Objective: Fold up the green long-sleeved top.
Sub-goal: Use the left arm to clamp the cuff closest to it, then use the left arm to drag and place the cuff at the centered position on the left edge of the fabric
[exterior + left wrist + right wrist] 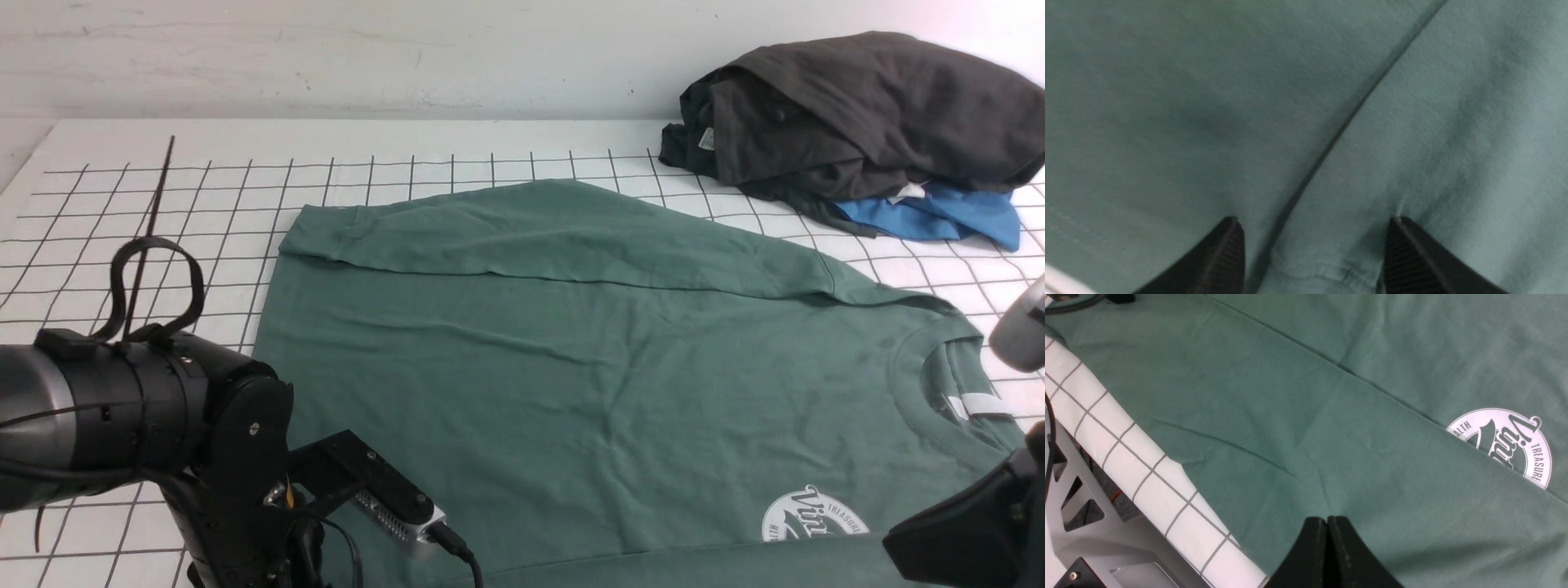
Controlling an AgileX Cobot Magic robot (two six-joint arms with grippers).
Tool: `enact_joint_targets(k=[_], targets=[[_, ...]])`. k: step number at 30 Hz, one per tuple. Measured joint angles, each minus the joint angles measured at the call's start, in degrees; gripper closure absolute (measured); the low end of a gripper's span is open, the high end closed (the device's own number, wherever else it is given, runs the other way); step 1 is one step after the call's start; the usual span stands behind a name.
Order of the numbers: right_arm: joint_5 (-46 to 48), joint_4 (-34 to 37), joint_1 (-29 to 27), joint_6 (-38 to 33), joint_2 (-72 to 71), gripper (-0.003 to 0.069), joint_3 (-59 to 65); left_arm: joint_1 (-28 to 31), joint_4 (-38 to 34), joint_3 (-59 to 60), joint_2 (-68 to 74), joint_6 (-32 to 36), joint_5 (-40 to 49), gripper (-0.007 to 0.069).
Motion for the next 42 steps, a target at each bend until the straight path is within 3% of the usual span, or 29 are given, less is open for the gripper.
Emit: enact_joint_targets(k=[5, 10, 13, 23, 35, 42], targets=[[-0.1, 0.0, 0.0, 0.0, 0.0, 0.0673, 0.0, 0.0, -0.1, -0.1, 0.9, 0.0, 0.4, 0.0337], [-0.3, 0.0, 0.0, 0.0, 0.0, 0.0673, 0.0, 0.0, -0.1, -0.4, 1.0, 0.0, 1.7, 0.0516], [-0.3, 0.0, 0.0, 0.0, 0.0, 0.0673, 0.0, 0.0, -0.2, -1.2, 0.5, 0.0, 3.3, 0.0584], [-0.3, 0.0, 0.0, 0.0, 0.0, 0.0673, 0.0, 0.0, 0.1, -14.9, -2.6, 0.0, 13.4, 0.0601], [-0.6, -2.2, 0.0, 0.6, 0.0, 0.0673, 0.0, 0.0, 14.5, -35.1, 0.3, -0.7, 16.1, 0.0601], [-0.7, -3.2, 0.0, 0.9, 0.0, 0.0673, 0.0, 3.0, 15.8, -39.5, 9.2, -2.6, 16.8, 0.0586]])
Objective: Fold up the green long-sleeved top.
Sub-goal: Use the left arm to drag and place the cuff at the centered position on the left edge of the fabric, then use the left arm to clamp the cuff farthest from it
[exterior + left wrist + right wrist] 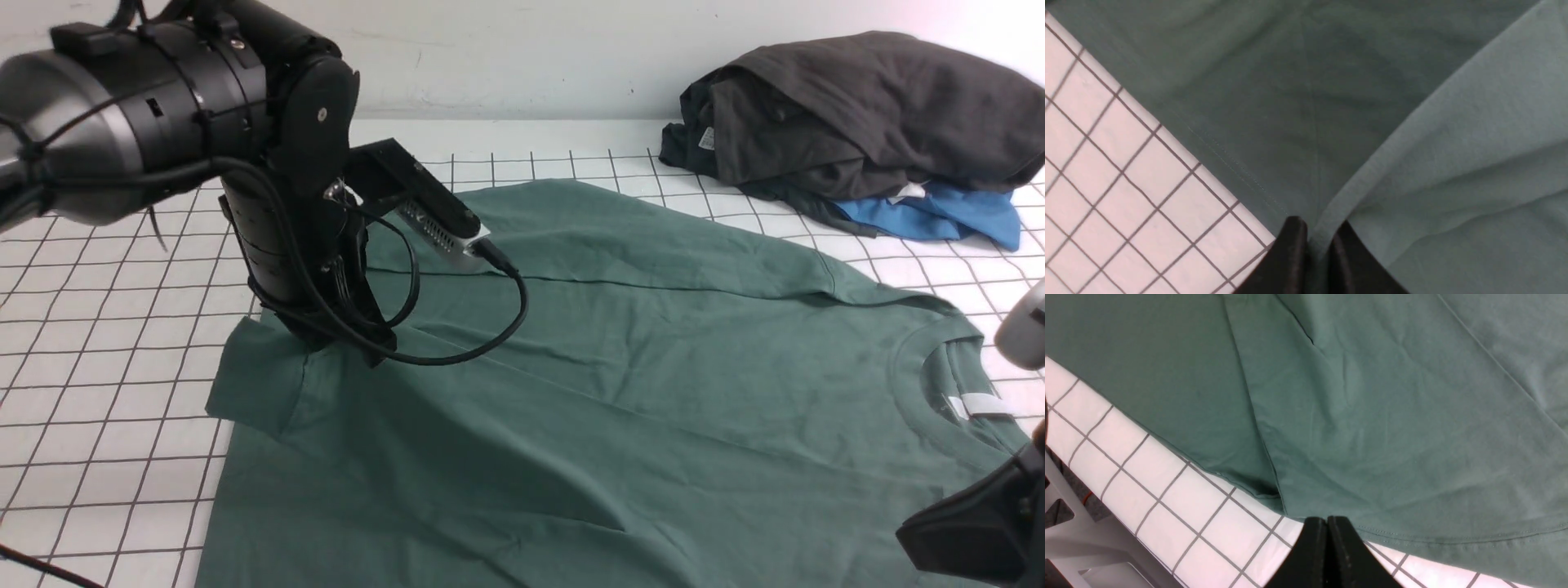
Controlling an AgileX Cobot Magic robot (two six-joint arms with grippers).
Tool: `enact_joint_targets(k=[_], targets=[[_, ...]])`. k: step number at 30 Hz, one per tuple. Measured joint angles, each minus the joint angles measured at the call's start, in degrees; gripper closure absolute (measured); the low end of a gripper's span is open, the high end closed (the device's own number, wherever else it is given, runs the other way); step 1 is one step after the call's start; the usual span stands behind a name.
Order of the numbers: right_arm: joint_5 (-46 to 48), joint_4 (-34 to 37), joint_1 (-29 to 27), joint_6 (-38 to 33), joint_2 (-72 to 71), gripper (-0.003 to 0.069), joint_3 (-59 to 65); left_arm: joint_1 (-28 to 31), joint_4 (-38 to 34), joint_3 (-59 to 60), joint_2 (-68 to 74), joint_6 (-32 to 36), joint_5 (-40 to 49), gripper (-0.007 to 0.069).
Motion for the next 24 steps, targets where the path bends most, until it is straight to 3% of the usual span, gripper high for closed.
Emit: enact_joint_targets(k=[7, 12, 15, 18, 24], targets=[[-0.3, -0.9, 0.0, 0.2, 0.0, 0.0673, 0.0, 6.0, -4.4, -0.4, 7.3, -1.2, -2.1, 0.0512], [-3.1, -2.7, 0.0, 3.4, 0.2, 0.0673, -0.3, 8.3, -5.8, -1.4, 8.2, -3.0, -5.8, 0.0365], [-4.4, -6.4, 0.0, 7.9, 2.3, 0.0673, -2.5, 10.6, -6.4, -3.9, 8.2, -5.5, -7.1, 0.0245], [-4.9, -11.2, 0.0, 12.5, 5.6, 0.0673, -5.5, 13.1, -7.6, -6.4, 8.3, -6.3, -8.0, 0.0187], [-7.4, -17.4, 0.0, 17.9, 15.0, 0.0673, -12.9, 18.0, -12.1, -13.2, 12.6, -7.0, -13.9, 0.0167]])
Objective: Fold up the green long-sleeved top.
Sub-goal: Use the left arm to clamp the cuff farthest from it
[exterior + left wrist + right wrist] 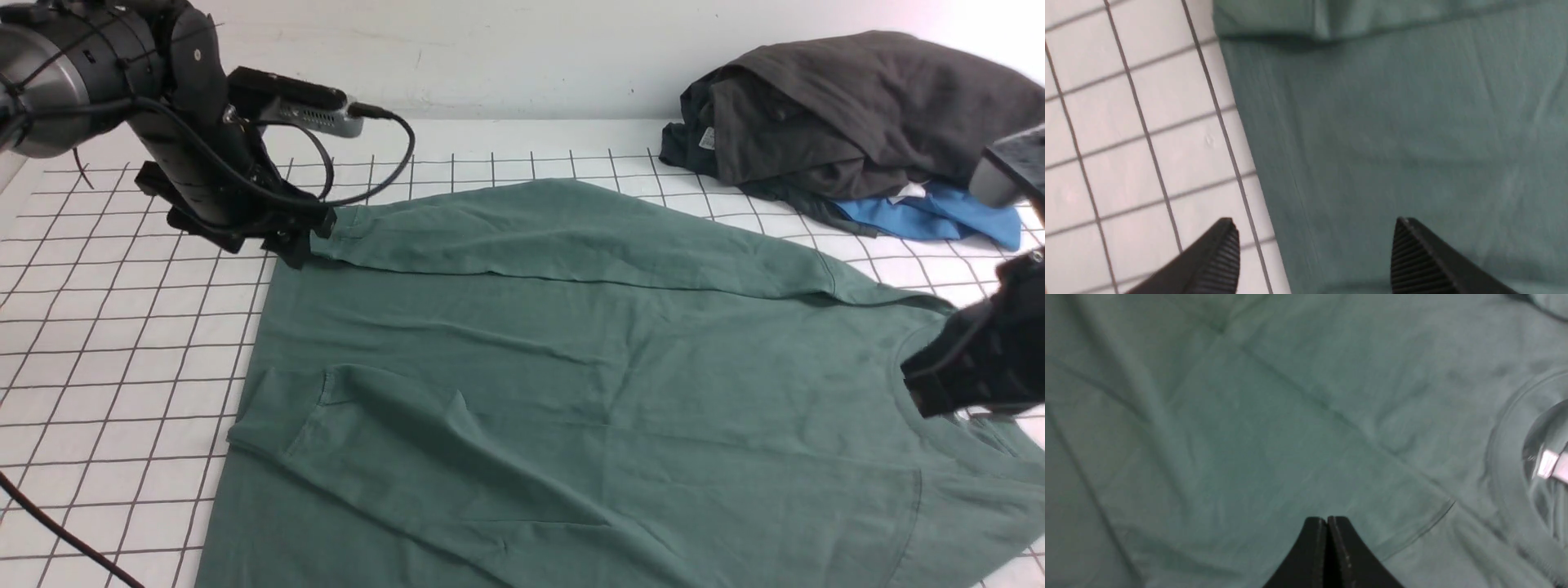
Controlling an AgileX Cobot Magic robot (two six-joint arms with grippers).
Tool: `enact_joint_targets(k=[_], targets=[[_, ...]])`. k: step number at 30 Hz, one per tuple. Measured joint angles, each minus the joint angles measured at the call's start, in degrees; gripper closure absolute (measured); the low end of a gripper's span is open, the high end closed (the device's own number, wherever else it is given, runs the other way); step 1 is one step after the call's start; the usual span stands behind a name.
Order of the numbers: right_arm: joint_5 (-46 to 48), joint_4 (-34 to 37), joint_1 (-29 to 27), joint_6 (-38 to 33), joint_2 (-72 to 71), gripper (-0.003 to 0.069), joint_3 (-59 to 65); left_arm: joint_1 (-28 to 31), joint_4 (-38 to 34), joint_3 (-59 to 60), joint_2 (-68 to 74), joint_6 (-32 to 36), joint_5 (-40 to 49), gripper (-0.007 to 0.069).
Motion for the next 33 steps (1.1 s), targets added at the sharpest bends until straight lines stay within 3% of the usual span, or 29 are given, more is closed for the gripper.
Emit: enact_joint_targets(k=[8, 18, 26, 33], targets=[[-0.3, 3.7, 0.0, -0.3, 7.2, 0.0673, -4.3, 1.6, -3.0, -10.2, 11.7, -1.2, -8.3, 0.0167], [-0.1, 4.6, 0.0, -1.1, 8.0, 0.0673, -4.3, 1.6, -3.4, -20.0, 22.3, -0.8, -7.9, 0.0167], [0.0, 4.6, 0.0, -2.4, 8.1, 0.0673, -4.3, -0.6, -3.1, -20.7, 23.1, 16.9, -1.1, 0.0167], [0.0, 4.6, 0.0, -2.6, 9.0, 0.0673, -4.3, -0.8, -2.4, -20.7, 23.7, 18.9, -5.2, 0.0167]])
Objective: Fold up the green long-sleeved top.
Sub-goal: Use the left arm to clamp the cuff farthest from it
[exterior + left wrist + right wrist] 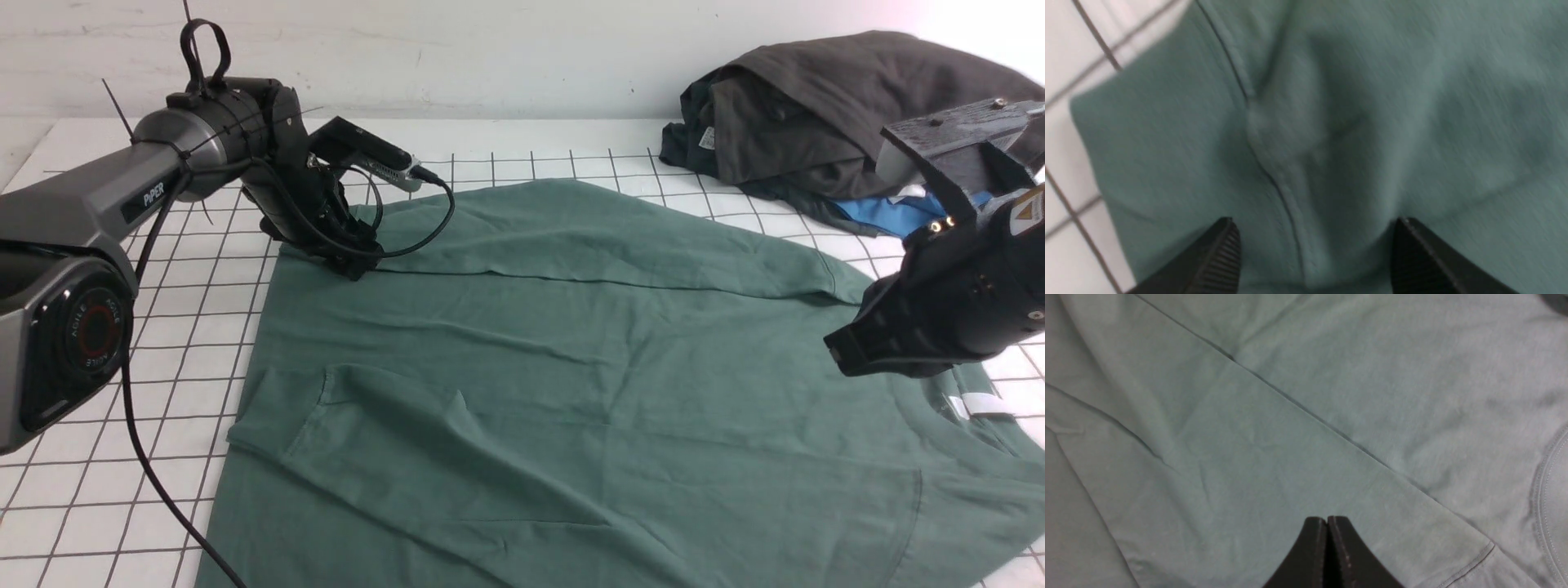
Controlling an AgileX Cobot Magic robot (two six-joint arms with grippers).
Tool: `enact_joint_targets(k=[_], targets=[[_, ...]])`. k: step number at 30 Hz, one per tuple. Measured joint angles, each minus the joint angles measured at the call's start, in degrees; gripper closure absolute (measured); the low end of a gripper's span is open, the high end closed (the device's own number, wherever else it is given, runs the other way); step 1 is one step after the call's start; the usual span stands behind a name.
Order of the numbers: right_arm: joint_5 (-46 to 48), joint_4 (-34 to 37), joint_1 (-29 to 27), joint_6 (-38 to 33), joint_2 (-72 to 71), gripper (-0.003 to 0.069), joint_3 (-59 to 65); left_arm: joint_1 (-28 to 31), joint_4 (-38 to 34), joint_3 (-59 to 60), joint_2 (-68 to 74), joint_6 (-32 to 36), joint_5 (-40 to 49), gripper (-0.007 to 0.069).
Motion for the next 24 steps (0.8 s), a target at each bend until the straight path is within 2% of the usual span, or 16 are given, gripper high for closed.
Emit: enact_joint_targets(k=[10, 13, 18, 20, 24], targets=[[0.0, 0.0, 0.0, 0.0, 0.6, 0.0673, 0.0, 0.0, 1.3, 0.0, 0.3, -2.6, -3.4, 0.0178], [0.0, 0.0, 0.0, 0.0, 0.6, 0.0673, 0.0, 0.0, 1.3, 0.0, 0.7, -3.4, -3.6, 0.0241], [0.0, 0.0, 0.0, 0.0, 0.6, 0.0673, 0.0, 0.0, 1.1, 0.0, 0.8, -4.4, -3.7, 0.0391], [0.0, 0.0, 0.0, 0.0, 0.6, 0.0673, 0.0, 0.0, 1.0, 0.0, 0.8, -4.7, -3.6, 0.0489], [0.0, 0.0, 0.0, 0.0, 0.6, 0.0673, 0.0, 0.0, 0.8, 0.0, 0.8, -4.7, -3.3, 0.0597]])
